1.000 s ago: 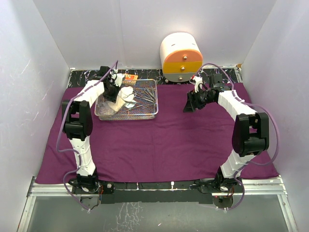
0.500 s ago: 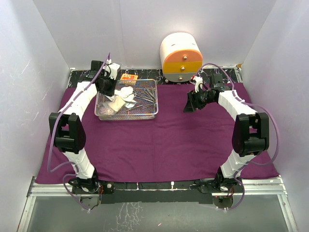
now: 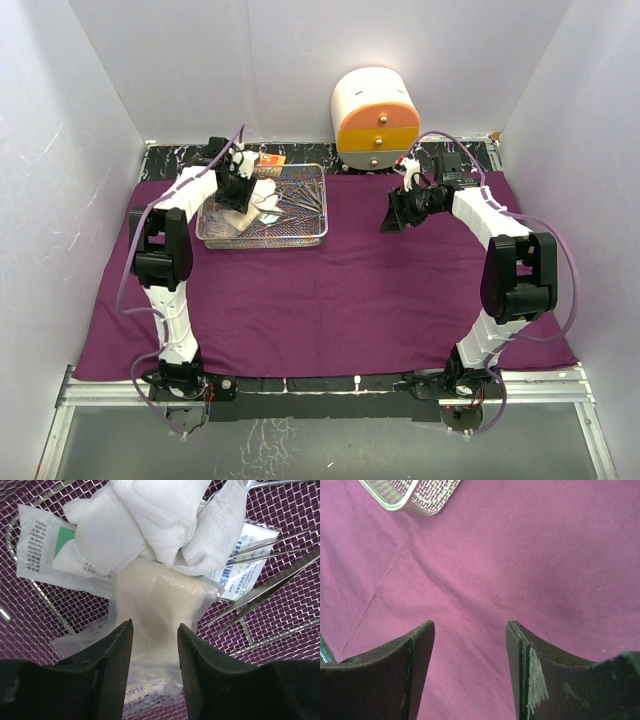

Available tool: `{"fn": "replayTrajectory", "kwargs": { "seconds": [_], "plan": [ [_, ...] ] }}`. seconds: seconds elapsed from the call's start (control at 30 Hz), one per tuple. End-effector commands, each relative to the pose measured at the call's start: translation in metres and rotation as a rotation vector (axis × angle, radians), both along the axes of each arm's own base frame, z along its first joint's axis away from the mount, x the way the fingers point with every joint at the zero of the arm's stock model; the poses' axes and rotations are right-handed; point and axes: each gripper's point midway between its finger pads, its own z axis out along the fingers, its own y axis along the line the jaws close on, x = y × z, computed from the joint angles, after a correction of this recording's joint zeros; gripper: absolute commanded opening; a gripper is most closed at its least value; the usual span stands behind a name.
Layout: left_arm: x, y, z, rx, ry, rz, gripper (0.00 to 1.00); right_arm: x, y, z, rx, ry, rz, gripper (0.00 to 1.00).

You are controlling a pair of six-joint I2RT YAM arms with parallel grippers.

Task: Open and lay out the surgical kit
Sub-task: Pick up the medical item from the container.

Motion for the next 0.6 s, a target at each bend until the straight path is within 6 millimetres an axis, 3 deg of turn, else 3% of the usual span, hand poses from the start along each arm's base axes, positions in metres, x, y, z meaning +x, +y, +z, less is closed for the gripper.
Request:
{"fn": "replayTrajectory", "kwargs": {
  "seconds": [0.0, 0.17, 0.3, 0.43, 0.57],
  "plan": [
    [0.005, -0.006, 0.008, -0.009, -0.005, -0.015, 0.37, 0.006, 0.000, 0.005, 0.013, -0.029, 0.004, 0.57],
    [0.006, -0.007, 0.006, -0.009, 0.004, -0.014, 0.14, 0.006, 0.000, 0.004, 0.013, -0.026, 0.003, 0.57],
    [0.006, -0.008, 0.017, -0.018, -0.008, -0.015, 0.00, 0.006, 0.000, 0.004, 0.013, -0.026, 0.004, 0.57],
    [0.008, -0.007, 0.051, -0.024, -0.073, -0.011, 0.00, 0.006, 0.000, 0.005, 0.017, -0.025, 0.005, 0.57],
    [-0.003, -0.005, 0.101, -0.045, -0.154, 0.025, 0.00, 0.006, 0.000, 0.007, 0.021, -0.029, 0.007, 0.57]
  ]
}}
